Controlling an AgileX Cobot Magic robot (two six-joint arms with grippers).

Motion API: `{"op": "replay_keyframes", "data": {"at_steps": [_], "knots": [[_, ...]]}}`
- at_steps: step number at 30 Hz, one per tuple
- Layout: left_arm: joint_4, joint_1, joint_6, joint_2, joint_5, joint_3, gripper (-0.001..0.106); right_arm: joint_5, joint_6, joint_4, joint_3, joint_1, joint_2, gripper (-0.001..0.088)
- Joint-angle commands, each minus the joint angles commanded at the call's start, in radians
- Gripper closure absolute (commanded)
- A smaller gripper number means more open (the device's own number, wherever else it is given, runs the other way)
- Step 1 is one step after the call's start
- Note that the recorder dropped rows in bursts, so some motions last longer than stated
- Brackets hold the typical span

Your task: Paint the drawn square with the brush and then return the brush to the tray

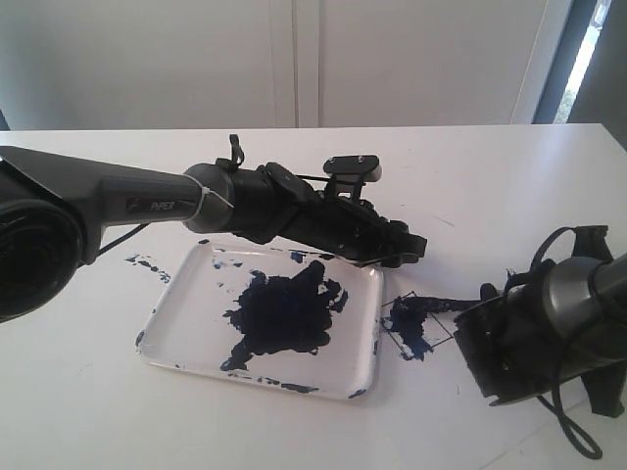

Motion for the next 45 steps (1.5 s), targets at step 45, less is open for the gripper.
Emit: {"op": "replay_keyframes", "data": {"at_steps": [45], "knots": [[0.000,0.035,-0.036,0.000,0.071,0.000,0.045,0.000,-0.190,-0.039,0.149,-0.026,-0.013,0.0868]]}}
